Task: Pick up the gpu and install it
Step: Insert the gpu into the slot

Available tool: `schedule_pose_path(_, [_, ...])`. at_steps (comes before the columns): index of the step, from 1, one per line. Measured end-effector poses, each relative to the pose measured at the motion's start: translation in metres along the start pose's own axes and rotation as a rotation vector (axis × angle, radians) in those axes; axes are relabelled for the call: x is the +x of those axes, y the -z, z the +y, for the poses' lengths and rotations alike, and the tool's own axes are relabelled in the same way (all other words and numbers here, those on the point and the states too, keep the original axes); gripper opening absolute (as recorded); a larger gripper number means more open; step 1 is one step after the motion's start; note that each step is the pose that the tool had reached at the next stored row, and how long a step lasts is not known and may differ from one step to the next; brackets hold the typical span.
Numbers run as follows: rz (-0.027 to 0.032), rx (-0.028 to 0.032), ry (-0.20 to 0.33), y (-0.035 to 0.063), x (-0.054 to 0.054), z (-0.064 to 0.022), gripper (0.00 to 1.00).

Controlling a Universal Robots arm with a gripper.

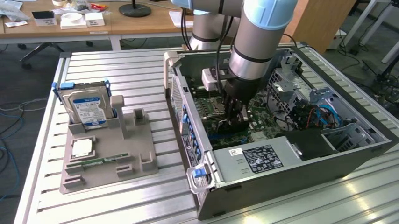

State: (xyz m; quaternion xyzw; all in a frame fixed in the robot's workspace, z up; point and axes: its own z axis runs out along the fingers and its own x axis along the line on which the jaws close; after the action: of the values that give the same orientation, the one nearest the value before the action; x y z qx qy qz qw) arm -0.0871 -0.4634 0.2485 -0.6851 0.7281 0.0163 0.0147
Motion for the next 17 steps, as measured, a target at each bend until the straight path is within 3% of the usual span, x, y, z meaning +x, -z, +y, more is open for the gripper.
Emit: schedule_pose_path(17, [-0.0001,0.0001,0.000,-0.0014,0.0011,0.0030,0.27])
